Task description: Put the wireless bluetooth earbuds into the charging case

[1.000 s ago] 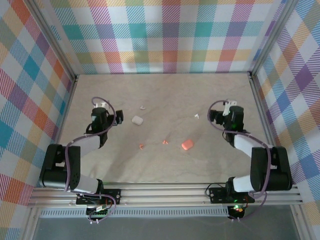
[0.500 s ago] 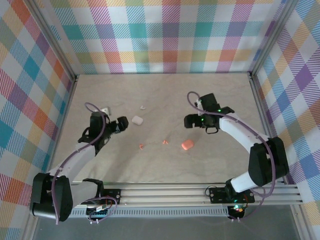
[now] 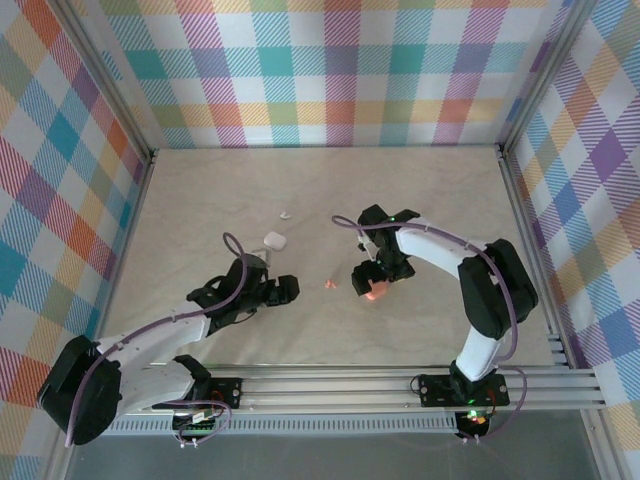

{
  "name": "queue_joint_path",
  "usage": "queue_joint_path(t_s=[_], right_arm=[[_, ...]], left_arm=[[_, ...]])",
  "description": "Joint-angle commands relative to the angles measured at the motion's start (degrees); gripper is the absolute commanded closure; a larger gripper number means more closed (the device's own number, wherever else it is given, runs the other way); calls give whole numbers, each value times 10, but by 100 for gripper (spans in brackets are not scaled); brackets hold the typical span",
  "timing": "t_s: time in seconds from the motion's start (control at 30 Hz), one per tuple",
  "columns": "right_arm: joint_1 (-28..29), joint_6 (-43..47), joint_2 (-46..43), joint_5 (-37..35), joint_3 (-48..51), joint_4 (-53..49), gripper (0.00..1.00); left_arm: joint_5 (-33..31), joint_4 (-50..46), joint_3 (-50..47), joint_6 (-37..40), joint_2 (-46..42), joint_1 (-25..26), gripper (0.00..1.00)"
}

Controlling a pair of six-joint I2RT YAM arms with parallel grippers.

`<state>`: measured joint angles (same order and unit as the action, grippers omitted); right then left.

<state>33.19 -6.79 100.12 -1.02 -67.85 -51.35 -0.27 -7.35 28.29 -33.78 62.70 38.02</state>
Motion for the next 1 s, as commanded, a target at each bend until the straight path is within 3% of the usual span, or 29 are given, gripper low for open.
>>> queue_joint_path(t_s=[0.0,0.33,0.53,0.77,0.87,0.97], right_arm=[[0,21,22,-7,-27,-22,6],[13,14,91,6,-53,-31,8],[14,15,95,5,-40,-24,21],[14,-4,81,48,-31,-14,45],[13,-25,73,68,-38,-18,47],[13,-57,53,80,-59,-31,47]], left_arm=[[-25,8,-8,-36,14,25,14],[-35,15,23,-43,51,57,12],[-29,8,42,-37,72,61,11],[-37,37,22,-35,37,63,9],[-41,47,7,-27,-3,64,9],[4,78,-1,22,-49,63,13]])
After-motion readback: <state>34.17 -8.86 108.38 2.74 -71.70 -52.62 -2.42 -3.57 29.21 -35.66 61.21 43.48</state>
